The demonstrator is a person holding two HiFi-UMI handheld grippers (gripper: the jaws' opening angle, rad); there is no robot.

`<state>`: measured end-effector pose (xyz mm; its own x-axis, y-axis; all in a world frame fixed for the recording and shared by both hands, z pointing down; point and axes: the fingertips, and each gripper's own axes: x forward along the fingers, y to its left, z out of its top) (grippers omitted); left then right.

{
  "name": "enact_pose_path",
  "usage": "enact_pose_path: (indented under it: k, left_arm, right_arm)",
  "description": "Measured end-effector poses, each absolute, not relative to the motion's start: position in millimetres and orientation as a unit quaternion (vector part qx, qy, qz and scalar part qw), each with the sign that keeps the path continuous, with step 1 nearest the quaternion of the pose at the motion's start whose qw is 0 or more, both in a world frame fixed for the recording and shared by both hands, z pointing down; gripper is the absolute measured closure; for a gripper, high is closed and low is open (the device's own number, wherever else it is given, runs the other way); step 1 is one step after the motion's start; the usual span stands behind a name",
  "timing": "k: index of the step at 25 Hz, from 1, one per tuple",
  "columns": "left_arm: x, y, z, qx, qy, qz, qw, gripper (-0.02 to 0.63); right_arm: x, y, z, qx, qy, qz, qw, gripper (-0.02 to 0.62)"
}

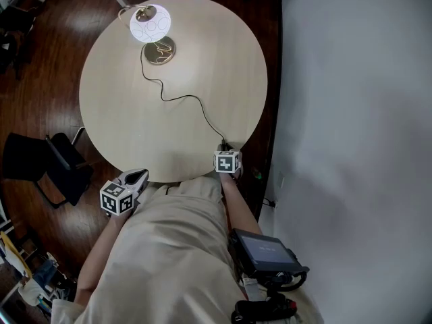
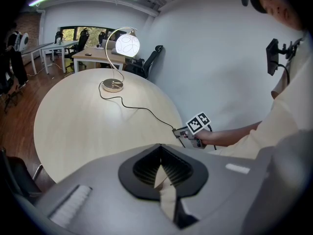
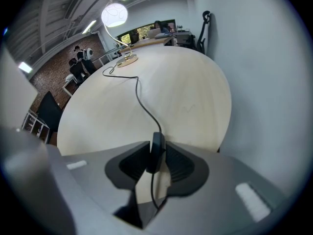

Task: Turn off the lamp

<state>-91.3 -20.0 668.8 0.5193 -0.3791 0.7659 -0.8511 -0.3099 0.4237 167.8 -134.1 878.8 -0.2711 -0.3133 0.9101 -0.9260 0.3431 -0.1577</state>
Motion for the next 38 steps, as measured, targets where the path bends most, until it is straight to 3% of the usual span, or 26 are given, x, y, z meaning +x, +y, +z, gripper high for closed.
enact_pose_path:
  k: [21,38]
  left_arm:
    - [-87,-7,673,0.765,-0.397,0.268,0.43,0.603]
    - [-94,5,670,0.763,-0.407,0.257,0.43,0.603]
  right_arm:
    - [159,-145,882,0.452,-0.678,0.306,0.492,0.505]
    - [156,-137,879,0.449,-0.683,0.312,0.483,0.522]
